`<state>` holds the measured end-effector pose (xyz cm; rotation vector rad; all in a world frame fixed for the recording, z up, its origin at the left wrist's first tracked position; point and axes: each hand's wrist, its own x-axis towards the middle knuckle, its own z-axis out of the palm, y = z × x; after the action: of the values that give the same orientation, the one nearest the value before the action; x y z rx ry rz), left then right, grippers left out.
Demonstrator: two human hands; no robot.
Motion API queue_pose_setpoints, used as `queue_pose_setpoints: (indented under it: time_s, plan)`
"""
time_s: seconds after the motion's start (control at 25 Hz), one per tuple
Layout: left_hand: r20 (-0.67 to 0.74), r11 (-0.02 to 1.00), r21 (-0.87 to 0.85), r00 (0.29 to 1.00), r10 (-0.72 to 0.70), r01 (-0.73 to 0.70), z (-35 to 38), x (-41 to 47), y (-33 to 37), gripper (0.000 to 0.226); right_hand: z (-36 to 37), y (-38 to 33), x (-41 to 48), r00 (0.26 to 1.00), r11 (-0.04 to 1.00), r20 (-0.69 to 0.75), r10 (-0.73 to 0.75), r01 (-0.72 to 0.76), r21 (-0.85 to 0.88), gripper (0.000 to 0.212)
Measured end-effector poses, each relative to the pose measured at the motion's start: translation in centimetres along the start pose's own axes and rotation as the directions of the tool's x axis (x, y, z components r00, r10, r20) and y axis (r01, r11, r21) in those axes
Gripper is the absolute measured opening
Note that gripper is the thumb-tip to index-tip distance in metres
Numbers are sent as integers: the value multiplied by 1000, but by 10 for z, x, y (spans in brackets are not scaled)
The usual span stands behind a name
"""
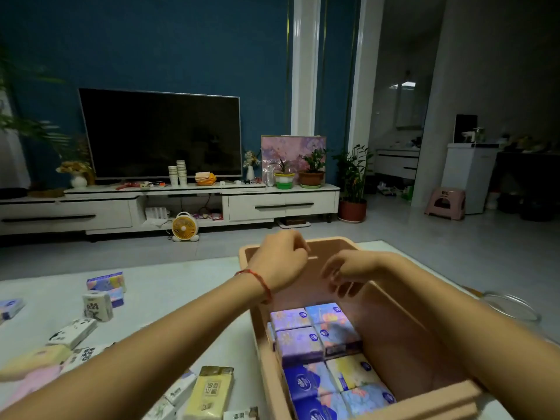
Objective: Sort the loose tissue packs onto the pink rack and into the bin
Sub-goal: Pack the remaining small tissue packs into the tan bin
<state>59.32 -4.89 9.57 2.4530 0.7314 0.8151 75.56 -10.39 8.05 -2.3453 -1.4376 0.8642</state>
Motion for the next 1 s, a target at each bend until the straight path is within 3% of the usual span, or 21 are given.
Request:
queue_pose_setpoints:
  time_s: [0.08,0.16,0.24,0.4,0.52,0.64,0.8,0.88,1.0]
  plan:
    - [-9,998,67,1000,12,-11,-39,-31,-22,25,-16,-15,-23,980,977,-172,-100,130,170,28]
    - [17,988,137,998,-67,64,-76,-65,-50,27,-19,-42,-50,959,959,-225,-171,214,184,25]
    - [24,965,190,982,-189,181,-107,-97,-88,28,-4,-83,-72,944,959,-177,-279,283,-1,22]
    - [21,921,261,952,-305,289,-140,-147,-148,31,49,-171,-102,885,852,9,-465,450,-268,23]
    - [-25,912,218,936,-352,349,-146,-183,-182,30,95,-221,-92,876,738,116,-467,459,-494,31]
    - [-87,915,15,912,-400,403,-150,-214,-228,34,136,-250,-56,901,655,159,-404,407,-637,34]
    - [-215,874,-134,847,-486,468,-151,-230,-289,36,178,-278,16,917,709,192,-349,392,-585,32]
    - [-259,862,-208,824,-504,462,-148,-217,-315,37,201,-287,62,901,777,73,-428,408,-479,36]
    - [-329,818,-370,761,-559,441,-134,-192,-341,34,234,-297,129,810,880,-347,-474,415,-231,38]
